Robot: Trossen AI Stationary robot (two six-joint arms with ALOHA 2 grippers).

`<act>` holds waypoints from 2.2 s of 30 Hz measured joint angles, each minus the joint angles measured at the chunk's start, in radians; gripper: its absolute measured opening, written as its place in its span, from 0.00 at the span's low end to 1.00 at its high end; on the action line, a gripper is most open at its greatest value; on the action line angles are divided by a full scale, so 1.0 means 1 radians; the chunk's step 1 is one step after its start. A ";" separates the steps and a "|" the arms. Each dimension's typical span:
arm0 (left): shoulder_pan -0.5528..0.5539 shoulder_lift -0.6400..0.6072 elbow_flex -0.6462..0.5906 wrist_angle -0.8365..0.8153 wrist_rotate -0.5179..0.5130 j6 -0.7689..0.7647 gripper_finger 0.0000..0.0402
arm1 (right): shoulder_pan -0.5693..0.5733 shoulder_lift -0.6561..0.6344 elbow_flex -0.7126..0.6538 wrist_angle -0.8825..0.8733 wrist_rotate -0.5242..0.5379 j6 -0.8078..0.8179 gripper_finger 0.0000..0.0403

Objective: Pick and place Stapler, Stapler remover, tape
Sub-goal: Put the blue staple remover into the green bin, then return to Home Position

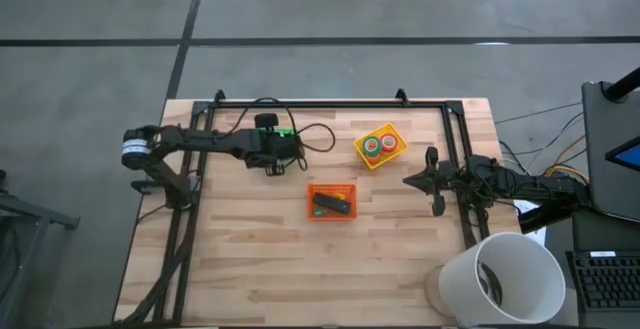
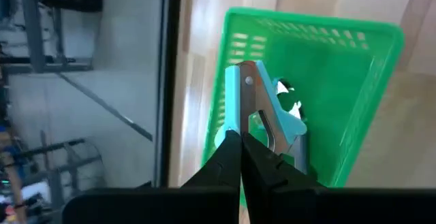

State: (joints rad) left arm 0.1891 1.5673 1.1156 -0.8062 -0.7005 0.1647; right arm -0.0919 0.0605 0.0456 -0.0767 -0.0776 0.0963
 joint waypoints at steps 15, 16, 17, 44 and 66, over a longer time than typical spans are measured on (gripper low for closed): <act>0.052 0.003 -0.057 0.135 0.134 -0.049 0.11 | 0.000 0.000 0.000 0.000 0.000 0.000 0.02; 0.053 0.003 -0.057 0.134 0.134 -0.062 0.15 | 0.000 0.000 0.000 0.000 0.000 0.000 0.02; 0.053 0.003 -0.057 0.133 0.129 -0.074 0.19 | 0.000 0.000 0.000 0.000 0.000 0.000 0.02; 0.012 -0.664 -0.606 0.920 0.748 -0.183 0.02 | 0.000 0.000 0.000 0.000 0.000 0.000 0.02; 0.012 -1.254 -0.951 1.028 0.767 -0.295 0.02 | 0.000 0.000 0.000 0.000 0.000 0.000 0.02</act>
State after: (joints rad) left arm 0.2008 0.3134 0.1649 0.2215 0.0661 -0.1303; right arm -0.0918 0.0608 0.0456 -0.0769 -0.0773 0.0963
